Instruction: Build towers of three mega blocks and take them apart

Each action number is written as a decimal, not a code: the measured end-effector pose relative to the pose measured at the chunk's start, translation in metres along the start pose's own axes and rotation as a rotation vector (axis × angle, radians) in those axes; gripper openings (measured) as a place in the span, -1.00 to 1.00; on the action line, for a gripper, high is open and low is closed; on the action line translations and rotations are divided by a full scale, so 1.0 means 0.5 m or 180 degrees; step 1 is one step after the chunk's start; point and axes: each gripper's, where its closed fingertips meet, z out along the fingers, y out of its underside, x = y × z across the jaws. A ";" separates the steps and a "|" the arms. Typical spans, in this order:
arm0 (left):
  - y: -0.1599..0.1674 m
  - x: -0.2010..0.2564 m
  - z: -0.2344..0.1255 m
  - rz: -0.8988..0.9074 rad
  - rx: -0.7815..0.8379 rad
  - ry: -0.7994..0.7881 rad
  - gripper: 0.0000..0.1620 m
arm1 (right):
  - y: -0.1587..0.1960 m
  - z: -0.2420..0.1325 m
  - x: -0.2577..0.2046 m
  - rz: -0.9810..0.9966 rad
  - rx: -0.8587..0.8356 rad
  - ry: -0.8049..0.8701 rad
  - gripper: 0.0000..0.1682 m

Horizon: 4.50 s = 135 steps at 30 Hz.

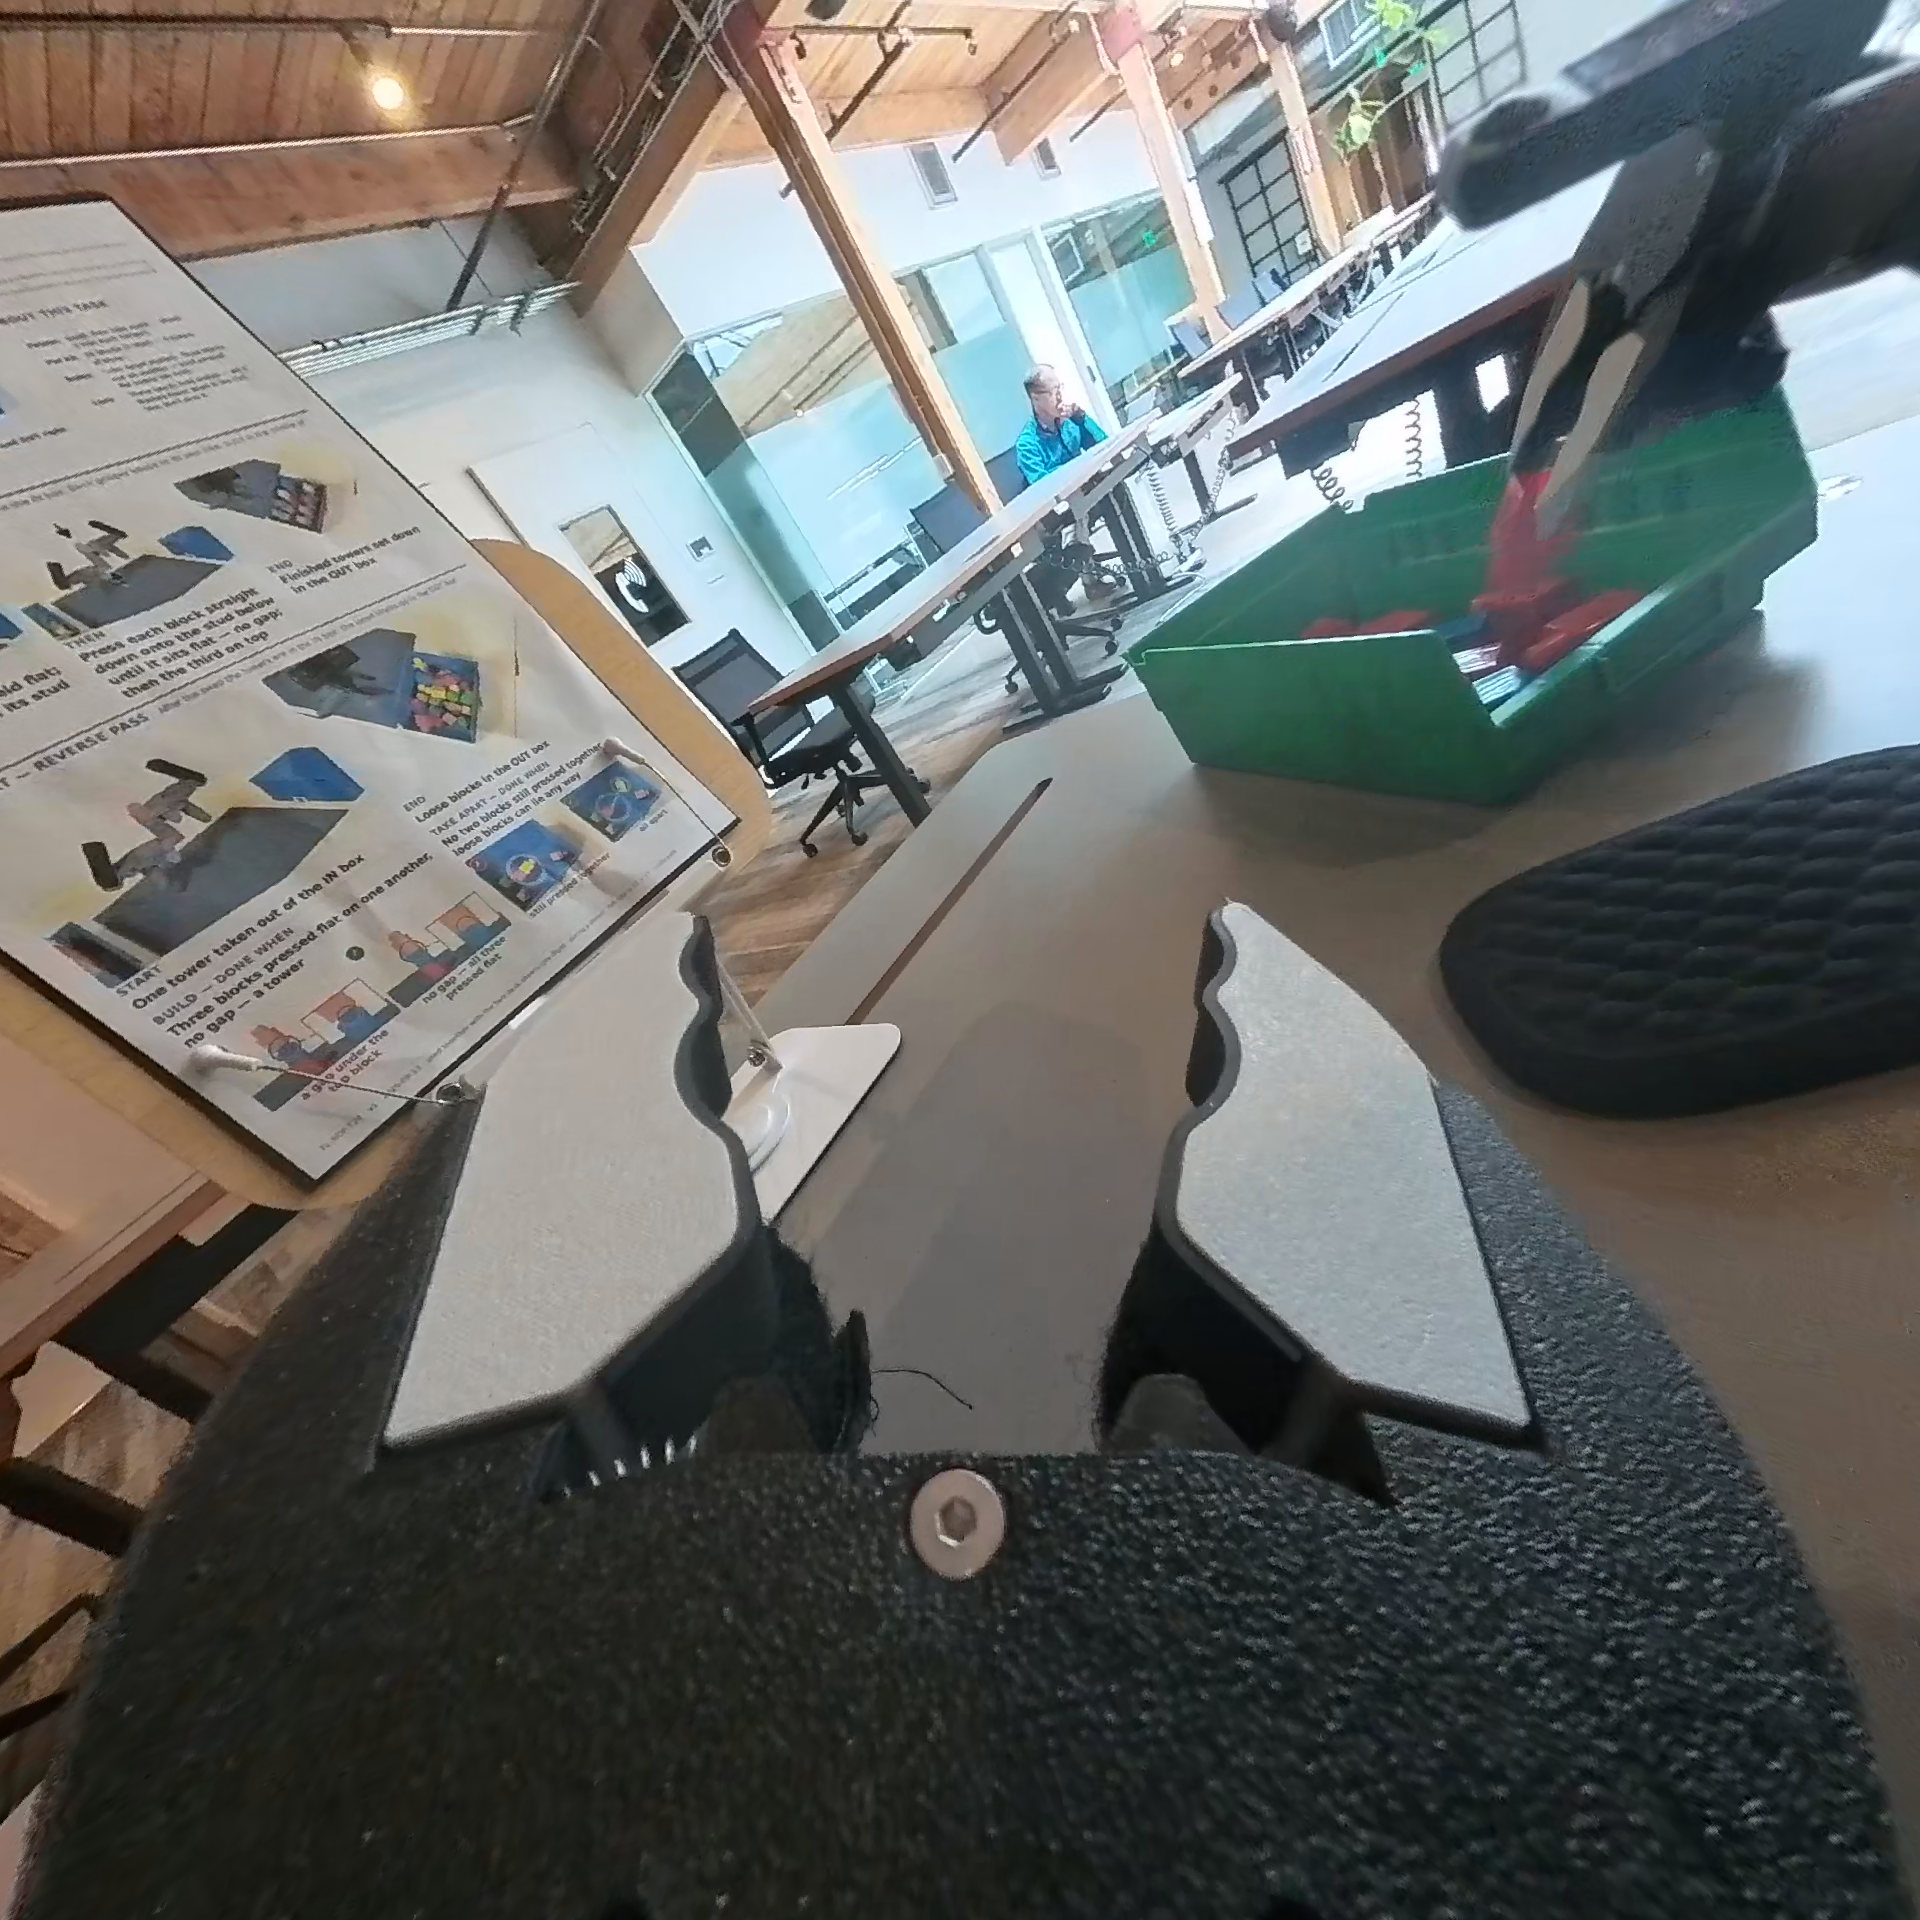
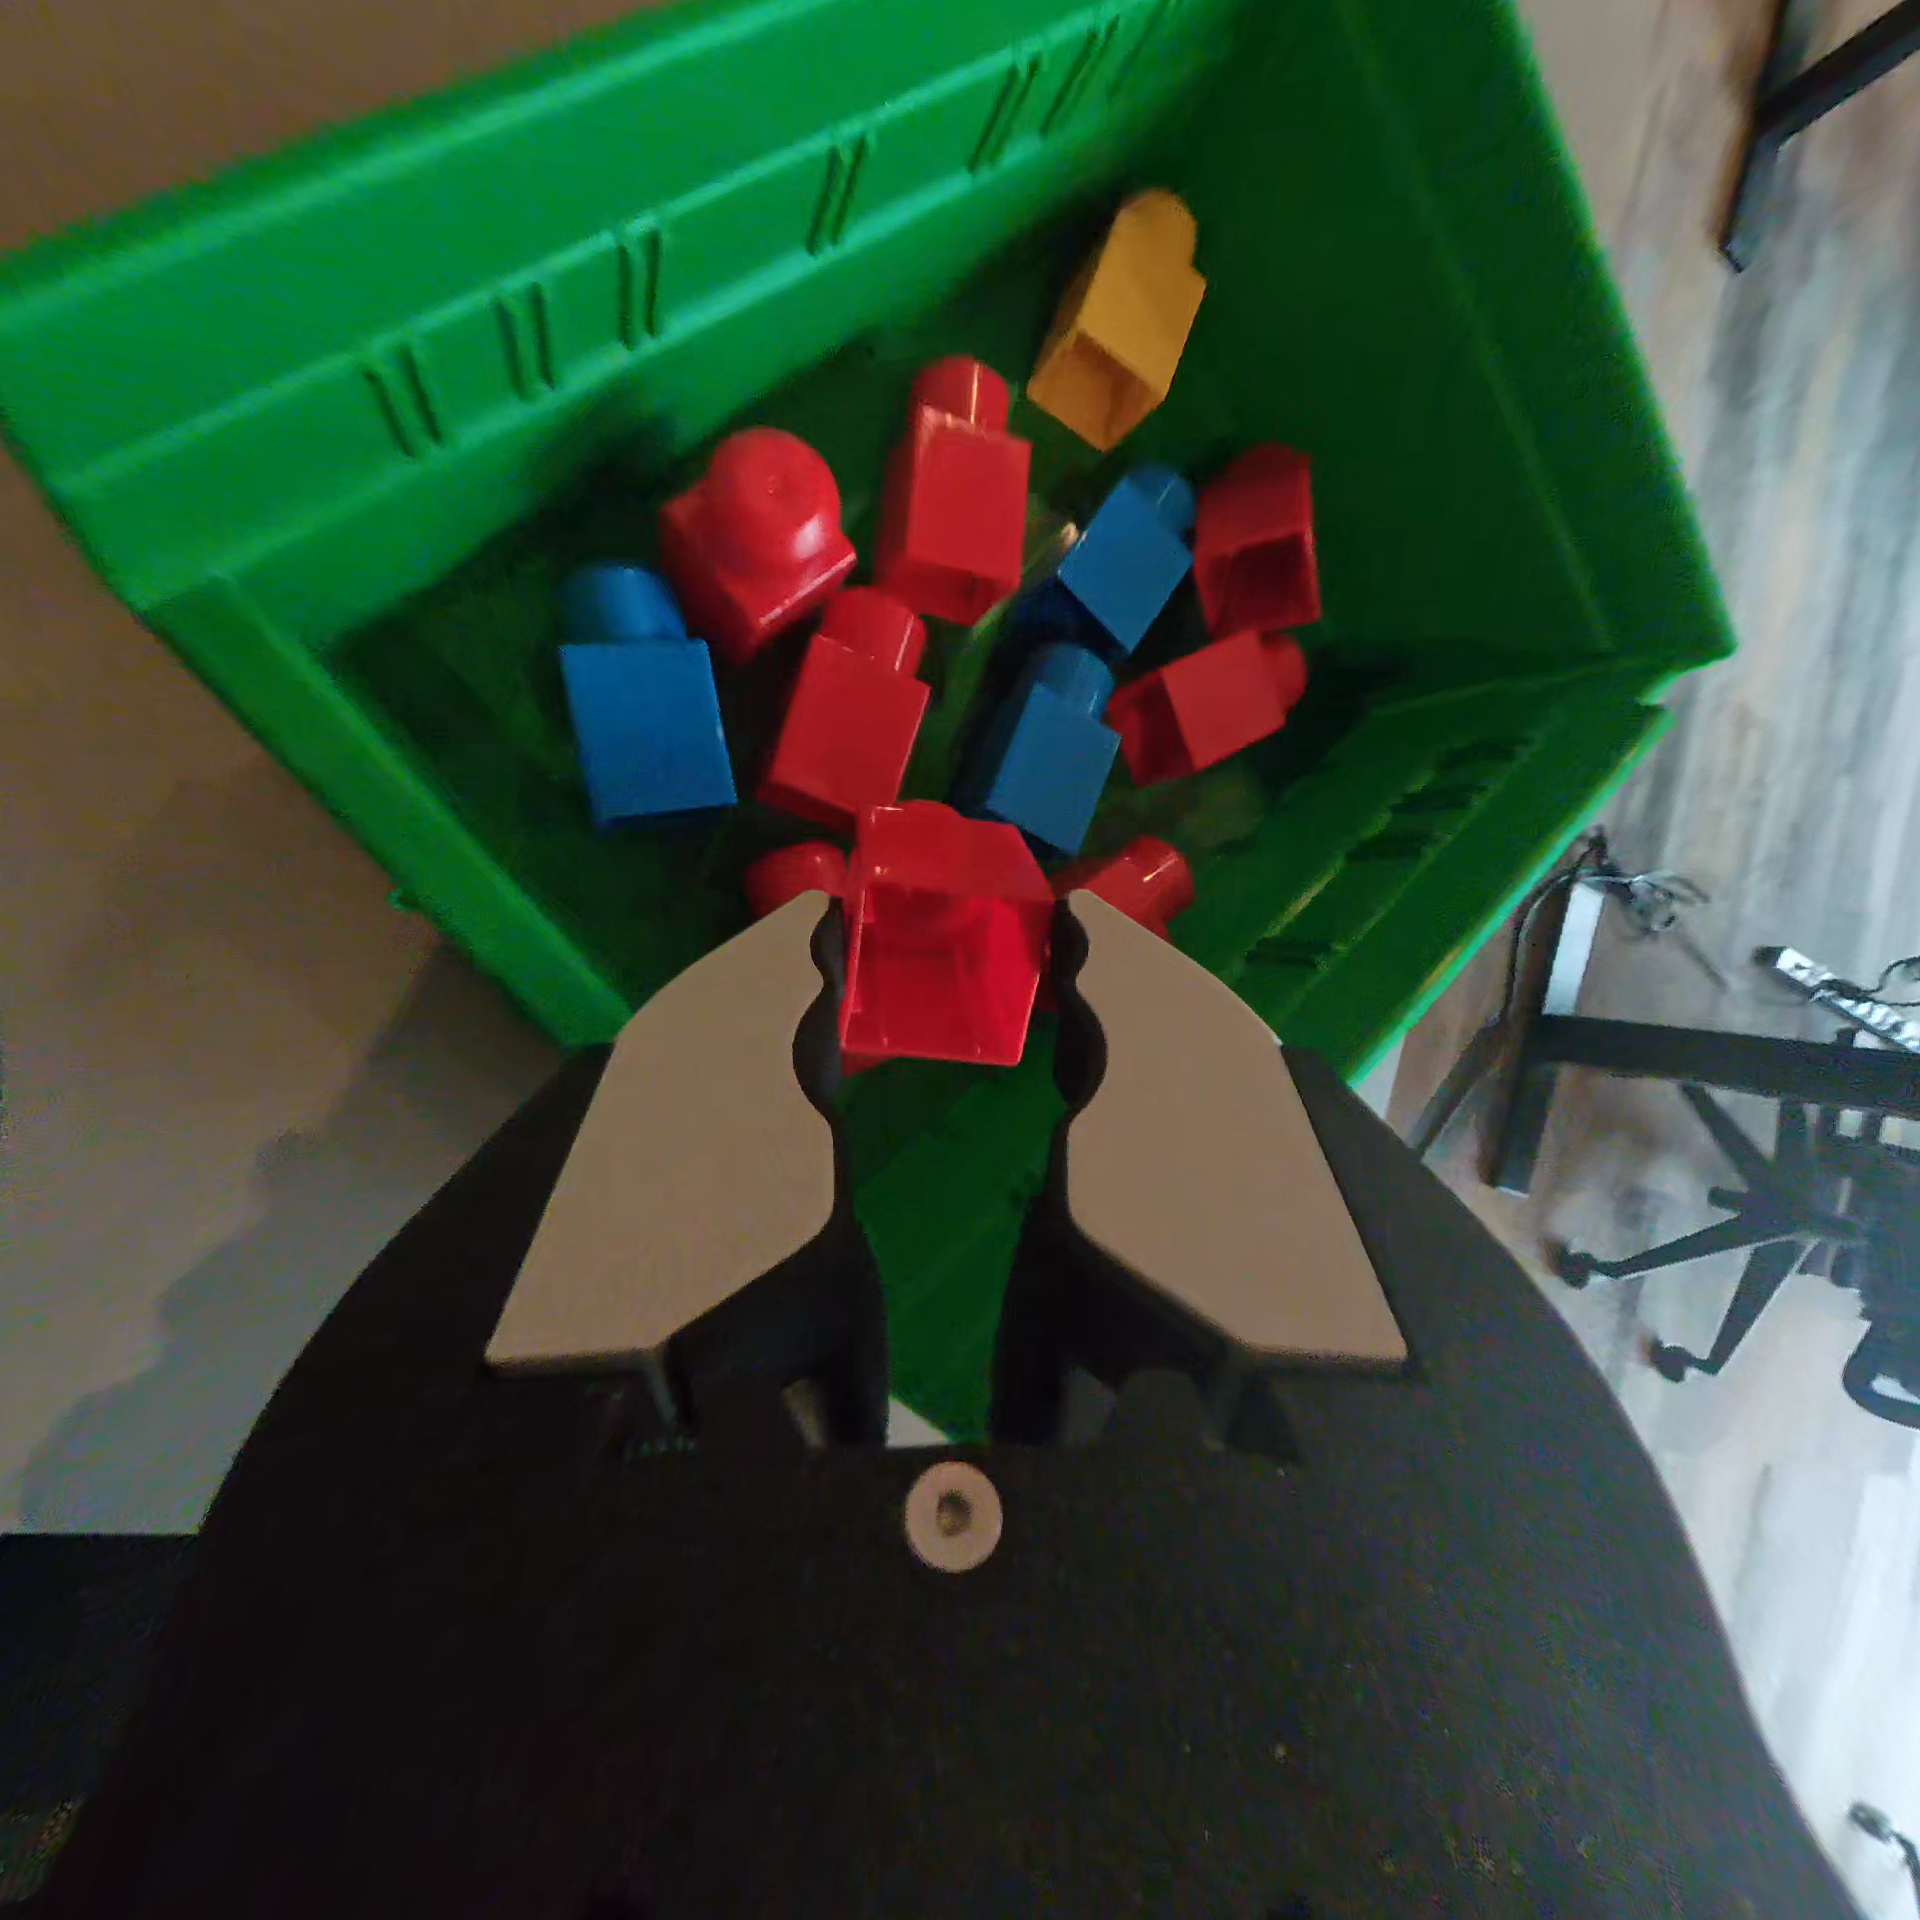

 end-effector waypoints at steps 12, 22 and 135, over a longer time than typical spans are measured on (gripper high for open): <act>0.015 -0.001 0.002 0.0074 -0.0117 -0.0005 0.07 | 0.035 0.082 0.025 0.0183 -0.0542 -0.0251 -0.55; 0.015 0.002 0.002 0.0125 -0.0143 0.0005 0.06 | 0.032 0.103 0.031 0.0076 -0.0843 -0.0286 -0.55; 0.330 -0.458 -0.556 -0.0645 -0.3224 -0.3351 -0.34 | -0.405 -0.093 -0.356 -0.0237 0.3883 -0.0376 0.37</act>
